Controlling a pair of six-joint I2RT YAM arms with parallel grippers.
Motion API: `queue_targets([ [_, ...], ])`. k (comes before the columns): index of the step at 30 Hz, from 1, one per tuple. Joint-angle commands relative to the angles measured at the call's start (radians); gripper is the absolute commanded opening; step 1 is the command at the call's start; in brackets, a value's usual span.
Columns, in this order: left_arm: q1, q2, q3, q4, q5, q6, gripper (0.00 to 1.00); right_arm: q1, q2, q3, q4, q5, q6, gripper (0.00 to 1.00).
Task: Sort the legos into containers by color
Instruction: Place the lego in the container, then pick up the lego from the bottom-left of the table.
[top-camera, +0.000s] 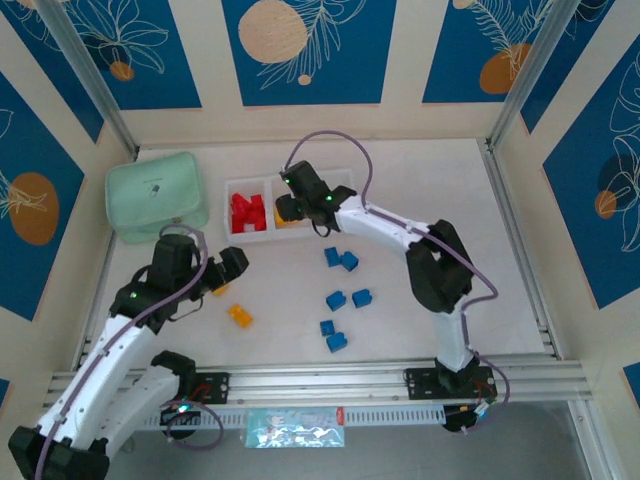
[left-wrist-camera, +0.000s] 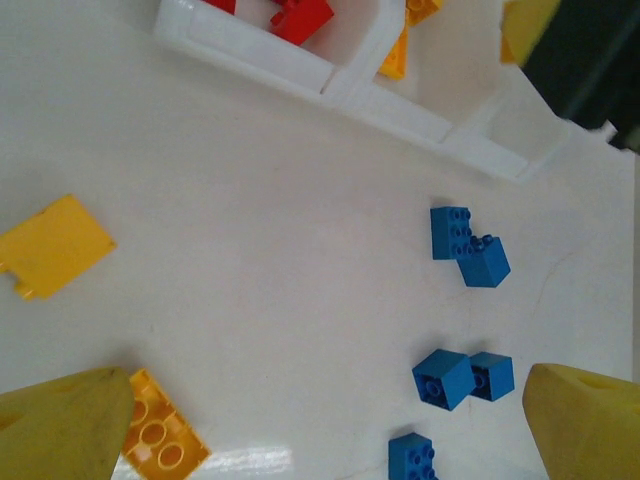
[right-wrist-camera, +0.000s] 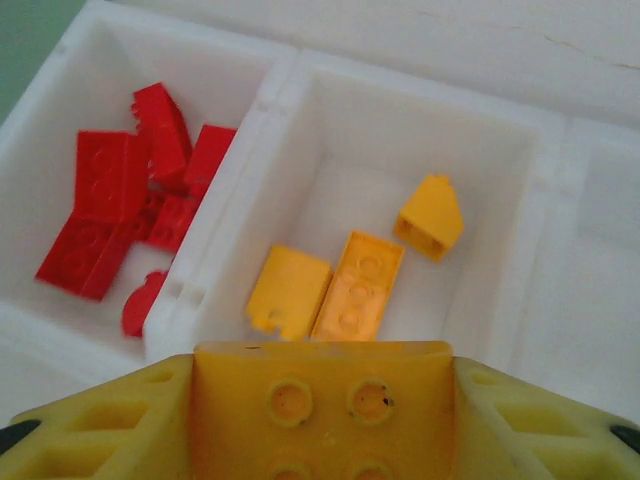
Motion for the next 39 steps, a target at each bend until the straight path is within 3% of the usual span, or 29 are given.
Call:
queue_targets([
  [1,0.009,0.023,0.008,0.096,0.014,0.021,0.99,-0.017,0.087,0.113,-0.062,-0.027,-0.036,0.55],
  [7,0.009,0.070,0.012,0.131,0.019,0.030,0.99,-0.036,0.203,0.287,-0.129,-0.010,-0.065,0.65],
  [12,0.008,0.078,0.021,0.123,0.019,0.038,0.99,-0.033,0.179,0.287,-0.132,-0.018,-0.062,0.75],
  [22,0.008,0.017,0.040,0.053,0.014,0.051,0.99,0.027,-0.023,0.064,-0.085,-0.057,-0.051,0.78],
  [29,0.010,-0.076,0.036,-0.070,-0.026,0.065,0.99,0.115,-0.180,-0.157,-0.054,-0.184,0.009,0.81],
  [39,0.010,-0.236,0.019,-0.242,-0.068,0.010,0.99,0.305,-0.216,-0.349,0.025,-0.205,0.142,0.85],
])
